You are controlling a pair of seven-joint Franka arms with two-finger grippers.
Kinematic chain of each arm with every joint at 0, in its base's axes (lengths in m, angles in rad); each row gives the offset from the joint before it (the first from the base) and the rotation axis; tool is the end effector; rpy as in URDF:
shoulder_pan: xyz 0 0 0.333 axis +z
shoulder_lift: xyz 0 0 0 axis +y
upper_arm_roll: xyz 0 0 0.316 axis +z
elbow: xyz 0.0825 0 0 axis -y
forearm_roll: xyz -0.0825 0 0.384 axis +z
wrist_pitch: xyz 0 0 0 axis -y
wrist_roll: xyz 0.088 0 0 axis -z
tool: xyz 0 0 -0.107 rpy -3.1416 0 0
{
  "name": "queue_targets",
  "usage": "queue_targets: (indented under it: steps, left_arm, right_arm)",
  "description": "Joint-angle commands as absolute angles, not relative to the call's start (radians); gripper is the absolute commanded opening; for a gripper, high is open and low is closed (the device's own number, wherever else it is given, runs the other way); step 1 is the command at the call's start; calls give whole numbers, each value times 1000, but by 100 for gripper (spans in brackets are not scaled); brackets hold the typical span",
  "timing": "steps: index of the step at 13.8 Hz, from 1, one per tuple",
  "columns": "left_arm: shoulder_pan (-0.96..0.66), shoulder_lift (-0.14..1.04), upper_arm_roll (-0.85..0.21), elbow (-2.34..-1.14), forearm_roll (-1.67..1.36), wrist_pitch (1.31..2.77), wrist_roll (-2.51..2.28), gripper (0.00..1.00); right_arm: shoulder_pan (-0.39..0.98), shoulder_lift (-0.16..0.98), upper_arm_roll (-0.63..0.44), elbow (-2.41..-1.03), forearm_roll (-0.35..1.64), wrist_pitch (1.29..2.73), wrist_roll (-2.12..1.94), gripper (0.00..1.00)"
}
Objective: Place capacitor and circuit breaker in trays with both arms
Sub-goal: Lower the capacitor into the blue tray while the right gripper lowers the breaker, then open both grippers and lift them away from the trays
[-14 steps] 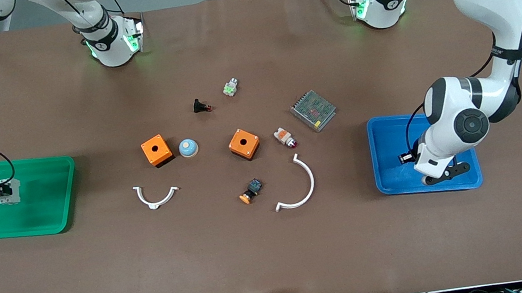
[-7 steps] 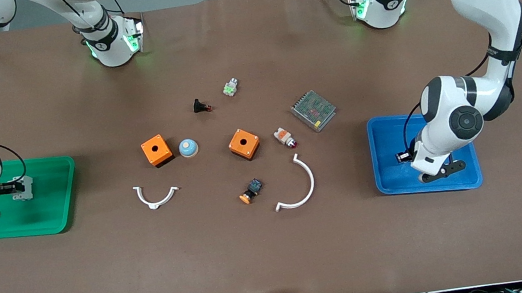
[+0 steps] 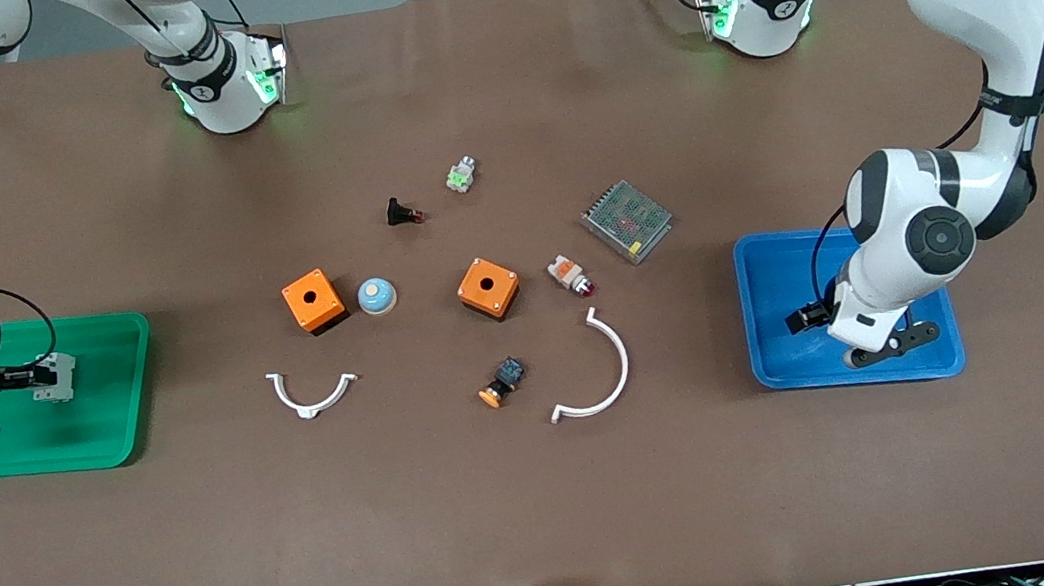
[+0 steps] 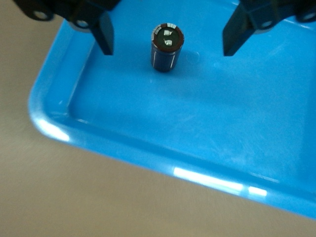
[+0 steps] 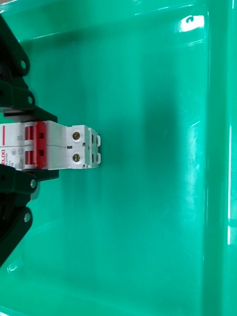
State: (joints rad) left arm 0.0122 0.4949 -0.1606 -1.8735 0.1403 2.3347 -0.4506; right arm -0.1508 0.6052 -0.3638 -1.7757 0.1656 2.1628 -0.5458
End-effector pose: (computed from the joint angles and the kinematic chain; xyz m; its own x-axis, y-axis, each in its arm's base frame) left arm 0.6290 -0.0860 0.2484 0.9754 0.2201 -0.0132 0.2196 -0.9751 -0.0316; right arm 0.5672 -0.2950 0.2224 0.9817 -0.0302 -0.1881 -0.0336 -0.9993 -0.0151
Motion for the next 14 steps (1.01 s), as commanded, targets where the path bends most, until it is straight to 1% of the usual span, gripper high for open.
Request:
queue_targets:
  steps: [1, 2, 3, 5, 8, 11, 14]
  left_arm:
    - [14, 430, -161, -1850, 146, 2318, -459, 100]
    - [14, 422, -161, -1807, 149, 2287, -454, 100]
    - [12, 419, -161, -1765, 156, 2254, -448, 100]
    - [12, 417, -161, -1698, 161, 2203, -446, 100]
    - [12, 397, -160, -1637, 161, 2154, -433, 100]
    - [15, 377, -155, -1556, 173, 2080, -430, 100]
    - [15, 377, -150, -1464, 183, 1985, -376, 100]
  right_arm:
    - [-176, 589, -347, -1798, 190, 2177, -572, 89]
    - [-175, 578, -347, -1796, 190, 2171, -572, 100]
    - [-169, 557, -348, -1796, 190, 2158, -572, 100]
    - [-164, 482, -348, -1796, 189, 2087, -562, 99]
    - [-129, 330, -353, -1796, 173, 1906, -447, 97]
    - [-45, 160, -347, -1796, 88, 1720, -219, 97]
    - [61, 40, -344, -1799, 60, 1608, -53, 97]
